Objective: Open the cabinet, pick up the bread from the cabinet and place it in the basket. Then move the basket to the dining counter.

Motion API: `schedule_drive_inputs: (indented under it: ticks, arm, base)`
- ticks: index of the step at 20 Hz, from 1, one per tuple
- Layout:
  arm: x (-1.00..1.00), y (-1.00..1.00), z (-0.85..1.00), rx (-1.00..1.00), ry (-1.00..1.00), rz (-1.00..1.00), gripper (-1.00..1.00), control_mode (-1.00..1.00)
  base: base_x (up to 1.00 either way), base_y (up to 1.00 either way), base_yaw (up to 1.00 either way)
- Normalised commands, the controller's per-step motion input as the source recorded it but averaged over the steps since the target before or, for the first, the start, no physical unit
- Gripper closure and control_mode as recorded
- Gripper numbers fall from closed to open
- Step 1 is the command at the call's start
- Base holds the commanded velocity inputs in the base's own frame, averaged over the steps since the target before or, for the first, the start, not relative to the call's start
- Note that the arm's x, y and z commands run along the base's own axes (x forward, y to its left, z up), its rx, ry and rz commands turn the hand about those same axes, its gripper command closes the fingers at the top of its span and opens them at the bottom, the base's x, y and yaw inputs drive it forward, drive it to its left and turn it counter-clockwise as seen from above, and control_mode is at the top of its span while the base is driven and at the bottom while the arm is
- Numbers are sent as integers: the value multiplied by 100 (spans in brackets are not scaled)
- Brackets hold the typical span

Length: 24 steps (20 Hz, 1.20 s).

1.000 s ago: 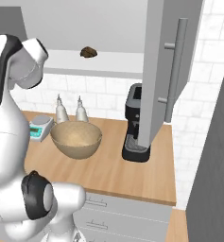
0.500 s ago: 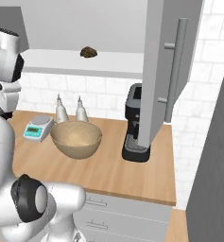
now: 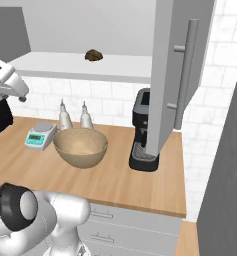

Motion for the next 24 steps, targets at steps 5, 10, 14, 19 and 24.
schedule_drive_inputs:
  ticks: [5,10,14,19,24]
  arm:
    - [50,-100,48,13,-47,28,-100,-100]
    - [52,-64,61,13,-26,46,-100,-100]
    - [61,-24,13,-2,-26,33,-100,-100]
    - [73,-2,0,-22,-23,21,-100,-100]
    - [93,0,14,-17,-2,-2,-100,-100]
  base:
    - [0,0,0]
    - [0,0,0]
    - [0,0,0]
    - [0,0,0]
    - [0,0,0]
